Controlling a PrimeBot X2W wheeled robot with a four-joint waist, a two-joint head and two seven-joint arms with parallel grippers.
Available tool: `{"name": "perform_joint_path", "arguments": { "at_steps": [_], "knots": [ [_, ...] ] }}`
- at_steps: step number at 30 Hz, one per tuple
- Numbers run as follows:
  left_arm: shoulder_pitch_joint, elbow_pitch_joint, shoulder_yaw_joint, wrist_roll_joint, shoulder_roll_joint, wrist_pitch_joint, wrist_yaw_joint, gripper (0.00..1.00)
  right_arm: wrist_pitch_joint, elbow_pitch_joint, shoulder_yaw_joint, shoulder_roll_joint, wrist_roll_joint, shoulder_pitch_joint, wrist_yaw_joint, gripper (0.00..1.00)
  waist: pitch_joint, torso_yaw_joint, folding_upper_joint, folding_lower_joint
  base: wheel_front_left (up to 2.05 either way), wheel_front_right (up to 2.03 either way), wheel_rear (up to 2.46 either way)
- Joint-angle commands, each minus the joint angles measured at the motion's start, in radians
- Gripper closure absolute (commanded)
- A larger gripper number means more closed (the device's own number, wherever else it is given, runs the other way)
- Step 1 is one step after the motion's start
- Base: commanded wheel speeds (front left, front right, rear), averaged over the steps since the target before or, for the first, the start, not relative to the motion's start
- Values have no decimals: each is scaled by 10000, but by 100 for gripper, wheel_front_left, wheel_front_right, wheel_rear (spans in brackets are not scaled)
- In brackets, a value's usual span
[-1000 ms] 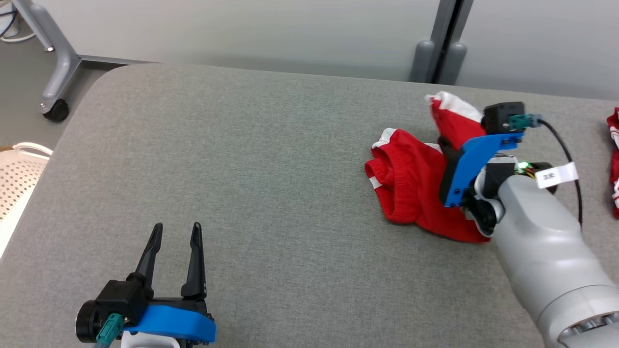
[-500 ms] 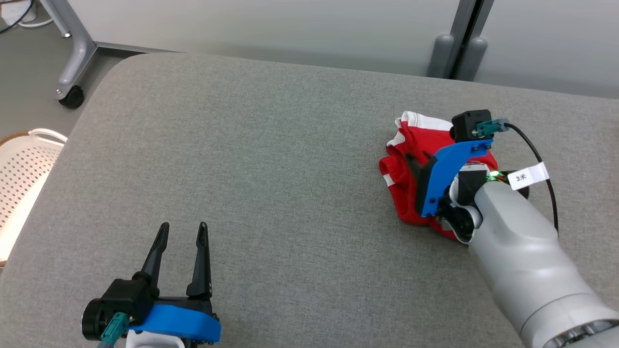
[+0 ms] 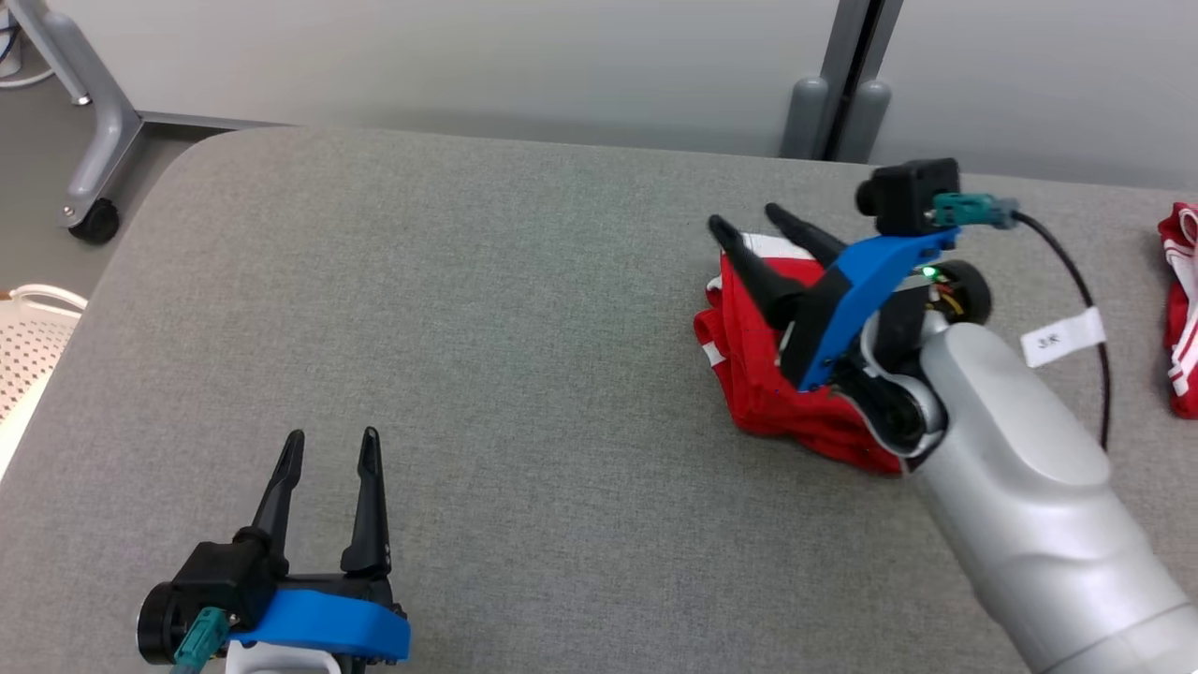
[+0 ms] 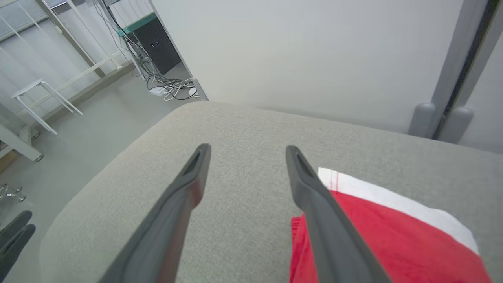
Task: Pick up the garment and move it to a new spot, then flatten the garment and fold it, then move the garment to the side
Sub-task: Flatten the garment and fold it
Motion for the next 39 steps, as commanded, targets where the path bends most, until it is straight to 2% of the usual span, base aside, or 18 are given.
{"name": "perform_joint_path", "arguments": {
  "at_steps": [1,6,9,13,19,25,28,33,39],
  "knots": [
    [47,-18,45,65,42,-42,-23,0,-207,-353,-257,-394,-333,371,1,0,-127,-138,-2,0,0,0,0],
    [144,39,82,97,41,-42,-6,0,-986,-1471,-1569,-1244,-1763,1548,1,0,-379,-363,-2,0,0,0,0],
    [219,43,139,84,57,-42,26,0,-1297,-2446,-2590,-1428,-2422,2638,1,0,-512,-554,-2,0,0,0,0],
    [324,18,228,85,115,-42,65,0,-1381,-3561,-3705,-1151,-2893,3805,3,0,-640,-819,-2,0,0,0,0],
    [500,-55,410,36,218,-42,132,0,-1309,-5594,-5274,-142,-3411,5926,3,0,-764,-1335,-2,0,0,0,0],
    [592,73,480,22,261,-42,163,0,-1054,-6351,-5474,324,-3764,7133,1,0,-993,-1625,-2,0,0,0,0],
    [650,109,506,52,286,-42,175,0,-1328,-6476,-5324,390,-3777,7473,1,0,-1126,-1667,-2,0,0,0,0],
    [783,313,558,32,312,-42,213,0,-1758,-6247,-5254,418,-3923,8043,1,0,-1325,-1657,-2,0,0,0,0],
    [1085,494,650,4,328,-42,259,0,-1690,-6297,-5268,584,-4148,8559,1,0,-1544,-1652,-2,0,0,0,0]
  ]
}}
